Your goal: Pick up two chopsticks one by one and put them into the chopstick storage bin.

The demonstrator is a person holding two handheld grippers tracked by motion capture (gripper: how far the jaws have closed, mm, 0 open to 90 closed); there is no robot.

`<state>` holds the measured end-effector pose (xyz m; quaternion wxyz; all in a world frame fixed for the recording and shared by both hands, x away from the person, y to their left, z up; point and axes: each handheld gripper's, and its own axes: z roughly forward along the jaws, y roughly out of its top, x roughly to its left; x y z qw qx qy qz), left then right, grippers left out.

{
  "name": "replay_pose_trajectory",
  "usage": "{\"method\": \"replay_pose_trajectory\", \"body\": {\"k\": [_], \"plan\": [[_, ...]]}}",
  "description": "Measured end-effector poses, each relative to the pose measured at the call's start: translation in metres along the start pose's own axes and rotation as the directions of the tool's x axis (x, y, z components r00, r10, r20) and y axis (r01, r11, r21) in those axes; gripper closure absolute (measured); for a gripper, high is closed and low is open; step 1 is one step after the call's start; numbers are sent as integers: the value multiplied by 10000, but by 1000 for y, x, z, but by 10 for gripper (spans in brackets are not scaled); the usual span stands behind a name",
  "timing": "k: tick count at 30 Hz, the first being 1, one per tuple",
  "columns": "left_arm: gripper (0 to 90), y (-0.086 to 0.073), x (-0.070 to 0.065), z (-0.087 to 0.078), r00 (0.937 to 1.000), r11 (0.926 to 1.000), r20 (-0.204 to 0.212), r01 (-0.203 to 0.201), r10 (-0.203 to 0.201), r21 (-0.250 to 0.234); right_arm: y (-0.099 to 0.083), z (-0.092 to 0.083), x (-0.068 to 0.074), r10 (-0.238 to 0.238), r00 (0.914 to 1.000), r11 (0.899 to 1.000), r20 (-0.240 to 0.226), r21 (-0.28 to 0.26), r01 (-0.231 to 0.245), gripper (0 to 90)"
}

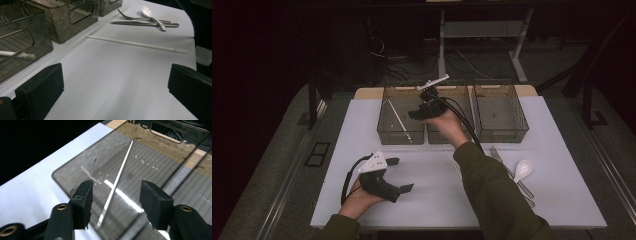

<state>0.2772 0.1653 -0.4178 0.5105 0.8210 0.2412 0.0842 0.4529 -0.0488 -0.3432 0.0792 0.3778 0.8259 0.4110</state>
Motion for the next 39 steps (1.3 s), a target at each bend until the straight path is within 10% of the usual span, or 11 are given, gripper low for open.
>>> {"method": "replay_pose_trajectory", "body": {"k": [39], "plan": [[0, -2, -2, 3, 10000, 9997, -24, 11, -11, 252, -126, -101, -11, -606, 9947, 9982, -833, -19, 607, 378]]}}
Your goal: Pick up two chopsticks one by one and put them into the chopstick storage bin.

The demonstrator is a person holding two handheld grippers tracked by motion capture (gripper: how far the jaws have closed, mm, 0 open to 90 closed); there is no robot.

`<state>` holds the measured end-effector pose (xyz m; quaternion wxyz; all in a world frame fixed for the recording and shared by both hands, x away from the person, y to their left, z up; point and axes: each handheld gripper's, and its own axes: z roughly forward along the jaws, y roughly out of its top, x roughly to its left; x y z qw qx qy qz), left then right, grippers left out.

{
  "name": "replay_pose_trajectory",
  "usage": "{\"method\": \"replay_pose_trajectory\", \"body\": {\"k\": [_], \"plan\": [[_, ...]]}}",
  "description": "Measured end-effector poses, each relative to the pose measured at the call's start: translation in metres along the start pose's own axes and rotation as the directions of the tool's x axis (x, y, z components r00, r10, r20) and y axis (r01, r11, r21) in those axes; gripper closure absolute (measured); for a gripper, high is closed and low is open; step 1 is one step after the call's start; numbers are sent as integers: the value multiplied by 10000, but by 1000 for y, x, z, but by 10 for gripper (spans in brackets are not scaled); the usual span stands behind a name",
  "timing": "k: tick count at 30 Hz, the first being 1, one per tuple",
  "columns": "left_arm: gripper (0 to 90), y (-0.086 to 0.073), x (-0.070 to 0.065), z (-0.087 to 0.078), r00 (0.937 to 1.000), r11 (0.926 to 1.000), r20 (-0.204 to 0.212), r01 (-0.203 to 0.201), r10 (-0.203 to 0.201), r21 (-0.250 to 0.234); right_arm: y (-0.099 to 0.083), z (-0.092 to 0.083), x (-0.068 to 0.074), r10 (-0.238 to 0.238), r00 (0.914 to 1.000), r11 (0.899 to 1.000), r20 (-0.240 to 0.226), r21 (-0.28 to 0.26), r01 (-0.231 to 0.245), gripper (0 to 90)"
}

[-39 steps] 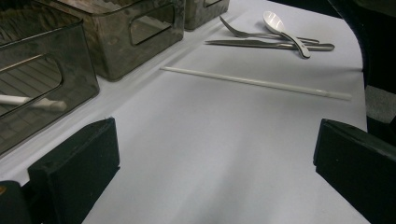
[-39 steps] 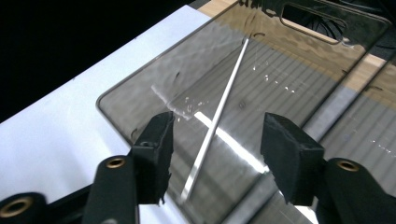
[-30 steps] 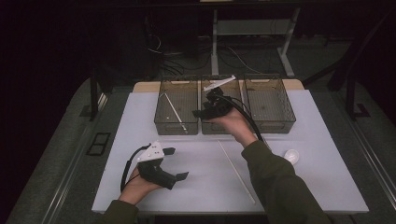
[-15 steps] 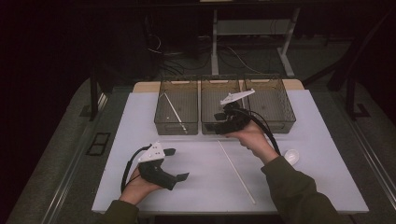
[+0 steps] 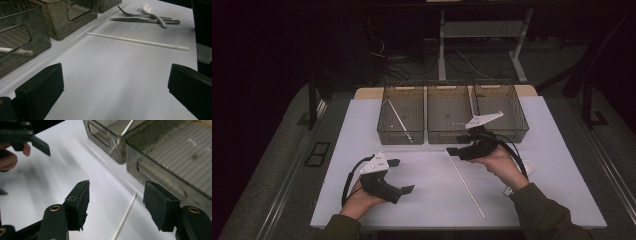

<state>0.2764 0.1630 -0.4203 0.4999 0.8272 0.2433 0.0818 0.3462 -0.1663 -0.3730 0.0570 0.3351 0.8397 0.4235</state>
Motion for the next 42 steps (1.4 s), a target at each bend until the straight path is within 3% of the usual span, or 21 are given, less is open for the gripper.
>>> {"method": "replay_pose_trajectory", "body": {"k": [11, 23, 31, 42], "plan": [[0, 0, 0, 0, 10000, 10000, -42, 3, -3, 6, -43, -18, -2, 177, 9996, 9996, 215, 208, -181, 391], [0, 0, -1, -1, 10000, 10000, -68, -65, 65, 18, -83, -33, 12, 145, 9986, 9977, 511, 660, -178, 486], [0, 1, -1, -2, 9999, 10000, -102, -90, 90, 19, -99, -33, 18, 359, 9989, 9949, 316, 934, -387, 555], [0, 1, -2, -2, 9999, 9999, -119, -115, 115, 38, -107, -20, 33, -75, 9999, 9883, 74, 1525, 63, 595]]}}
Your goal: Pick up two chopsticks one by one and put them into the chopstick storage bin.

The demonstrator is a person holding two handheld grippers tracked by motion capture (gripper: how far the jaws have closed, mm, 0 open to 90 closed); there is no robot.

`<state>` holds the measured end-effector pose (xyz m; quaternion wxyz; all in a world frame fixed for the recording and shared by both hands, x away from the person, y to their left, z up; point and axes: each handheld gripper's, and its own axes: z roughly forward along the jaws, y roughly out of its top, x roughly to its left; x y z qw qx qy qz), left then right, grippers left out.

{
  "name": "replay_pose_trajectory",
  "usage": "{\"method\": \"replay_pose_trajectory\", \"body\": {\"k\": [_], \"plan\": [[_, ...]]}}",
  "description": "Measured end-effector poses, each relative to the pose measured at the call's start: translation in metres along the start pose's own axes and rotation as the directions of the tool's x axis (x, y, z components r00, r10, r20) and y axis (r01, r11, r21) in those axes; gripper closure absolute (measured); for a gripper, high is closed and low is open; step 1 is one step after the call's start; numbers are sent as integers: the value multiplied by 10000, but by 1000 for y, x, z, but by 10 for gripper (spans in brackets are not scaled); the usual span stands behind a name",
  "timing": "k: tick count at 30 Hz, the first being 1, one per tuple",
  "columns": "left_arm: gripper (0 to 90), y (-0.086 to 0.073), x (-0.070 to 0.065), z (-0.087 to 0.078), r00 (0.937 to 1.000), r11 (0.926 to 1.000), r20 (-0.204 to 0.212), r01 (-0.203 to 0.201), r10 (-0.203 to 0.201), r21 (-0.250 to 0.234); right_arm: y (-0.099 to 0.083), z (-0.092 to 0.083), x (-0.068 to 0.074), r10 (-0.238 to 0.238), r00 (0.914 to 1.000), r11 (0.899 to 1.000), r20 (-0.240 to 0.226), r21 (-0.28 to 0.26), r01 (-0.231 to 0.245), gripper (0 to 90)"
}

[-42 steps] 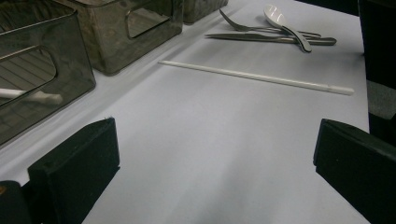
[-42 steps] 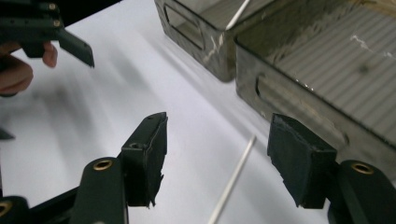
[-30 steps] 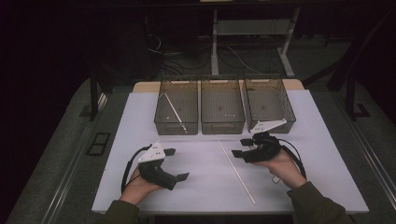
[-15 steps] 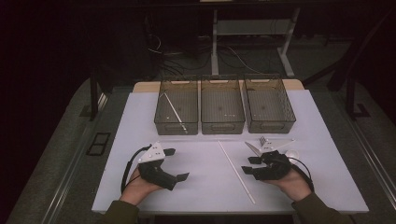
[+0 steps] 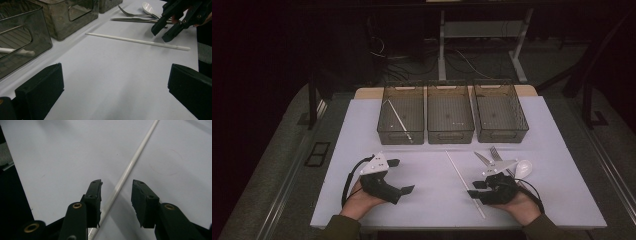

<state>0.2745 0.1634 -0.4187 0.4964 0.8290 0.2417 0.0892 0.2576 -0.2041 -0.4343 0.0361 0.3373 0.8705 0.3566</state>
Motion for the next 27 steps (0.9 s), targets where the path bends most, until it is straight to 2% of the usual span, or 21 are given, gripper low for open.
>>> {"method": "replay_pose_trajectory", "body": {"k": [10, 13, 18, 27], "plan": [[0, 0, 0, 0, 10000, 10000, 14, -9, 9, 6, 1, 10, 7, -436, 9987, 9984, 249, 366, 427, 658], [0, 0, 0, 0, 10000, 10000, 22, -12, 12, 9, 1, 13, 12, -817, 9946, 9954, 642, 550, 782, 706], [0, 0, 0, 1, 10000, 10000, 31, -6, 6, 7, 2, 14, 14, -1150, 9896, 9917, 862, 671, 1094, 744], [0, 0, -1, 0, 10000, 10000, 35, 18, -18, -26, 3, 13, 13, -1255, 9887, 9902, 820, 725, 1197, 755]]}}
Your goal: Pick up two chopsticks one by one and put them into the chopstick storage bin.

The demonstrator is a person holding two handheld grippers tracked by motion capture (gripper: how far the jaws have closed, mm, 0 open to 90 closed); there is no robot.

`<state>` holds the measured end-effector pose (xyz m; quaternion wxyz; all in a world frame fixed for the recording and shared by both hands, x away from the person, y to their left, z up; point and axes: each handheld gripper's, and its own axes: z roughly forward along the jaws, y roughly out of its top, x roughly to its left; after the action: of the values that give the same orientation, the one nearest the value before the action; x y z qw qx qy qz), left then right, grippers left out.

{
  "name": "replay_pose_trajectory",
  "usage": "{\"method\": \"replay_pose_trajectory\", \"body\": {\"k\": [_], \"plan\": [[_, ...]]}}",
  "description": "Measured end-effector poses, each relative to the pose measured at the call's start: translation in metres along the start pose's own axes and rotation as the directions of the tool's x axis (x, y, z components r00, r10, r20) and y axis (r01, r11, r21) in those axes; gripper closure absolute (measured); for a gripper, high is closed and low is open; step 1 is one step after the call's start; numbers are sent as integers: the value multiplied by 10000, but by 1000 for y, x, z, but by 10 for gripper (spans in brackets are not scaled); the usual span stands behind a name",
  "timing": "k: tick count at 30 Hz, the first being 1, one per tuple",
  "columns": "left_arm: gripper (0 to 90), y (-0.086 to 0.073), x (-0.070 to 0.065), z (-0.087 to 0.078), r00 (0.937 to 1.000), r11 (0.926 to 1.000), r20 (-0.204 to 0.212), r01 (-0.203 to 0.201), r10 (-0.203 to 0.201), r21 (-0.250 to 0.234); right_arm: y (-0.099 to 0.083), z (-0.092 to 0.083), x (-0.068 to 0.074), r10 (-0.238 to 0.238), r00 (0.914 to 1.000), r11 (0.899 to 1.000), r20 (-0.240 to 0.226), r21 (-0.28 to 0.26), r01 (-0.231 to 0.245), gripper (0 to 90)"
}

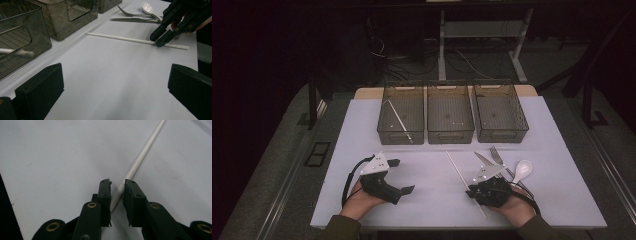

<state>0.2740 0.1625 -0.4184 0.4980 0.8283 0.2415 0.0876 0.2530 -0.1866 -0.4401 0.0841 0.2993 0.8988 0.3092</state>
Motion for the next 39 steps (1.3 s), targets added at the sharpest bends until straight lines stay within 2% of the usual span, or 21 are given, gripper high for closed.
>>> {"method": "replay_pose_trajectory", "body": {"k": [5, 7, 17, 19, 20, 21, 23, 24, 27, 29, 32, 35, 39], "plan": [[0, 0, 0, -1, 10000, 10000, -23, 10, -10, -24, 0, -3, -3, -84, 9998, 9999, 174, 150, 82, 780], [0, 0, 1, -1, 10000, 10000, -19, 6, -6, -1, -2, -5, -10, 111, 9997, 9996, 238, 240, -117, 781], [0, 0, 1, -1, 10000, 10000, -31, 24, -24, -28, -4, -8, -19, 412, 9986, 9988, 327, 259, -421, 800], [0, 0, 1, -1, 10000, 10000, -26, 14, -14, -4, -5, -9, -21, 528, 9969, 9982, 590, 261, -544, 803], [0, 0, 1, 0, 10000, 10000, -29, 15, -15, -8, -5, -9, -23, 652, 9963, 9975, 567, 249, -667, 802], [0, 0, 1, 0, 10000, 10000, -30, 13, -13, -10, -5, -8, -24, 798, 9933, 9964, 830, 234, -820, 806], [0, 0, 1, -1, 10000, 10000, -25, 15, -15, -9, -5, -8, -25, 829, 9920, 9961, 956, 228, -854, 805], [0, 0, 1, -1, 10000, 10000, -23, 8, -8, 2, -5, -7, -26, 1031, 9902, 9942, 939, 200, -1054, 807], [0, 0, 1, 0, 10000, 10000, -19, -13, 13, 31, -6, -7, -26, 1163, 9879, 9929, 1023, 116, -1181, 810], [0, 0, 0, 0, 10000, 10000, -8, 1, -1, 19, -7, -6, -26, 1566, 9826, 9875, 997, 0, -1573, 816], [0, 0, 0, 1, 10000, 10000, 5, 33, -33, -16, -8, -6, -25, 1850, 9763, 9827, 1127, -100, -1851, 826], [0, 0, 0, 0, 10000, 10000, 6, 25, -25, -2, -8, -6, -24, 2062, 9706, 9785, 1240, -154, -2059, 840], [0, 0, 1, 0, 10000, 10000, 0, 19, -19, 0, -8, -6, -26, 2174, 9695, 9760, 1133, -140, -2173, 843]]}}
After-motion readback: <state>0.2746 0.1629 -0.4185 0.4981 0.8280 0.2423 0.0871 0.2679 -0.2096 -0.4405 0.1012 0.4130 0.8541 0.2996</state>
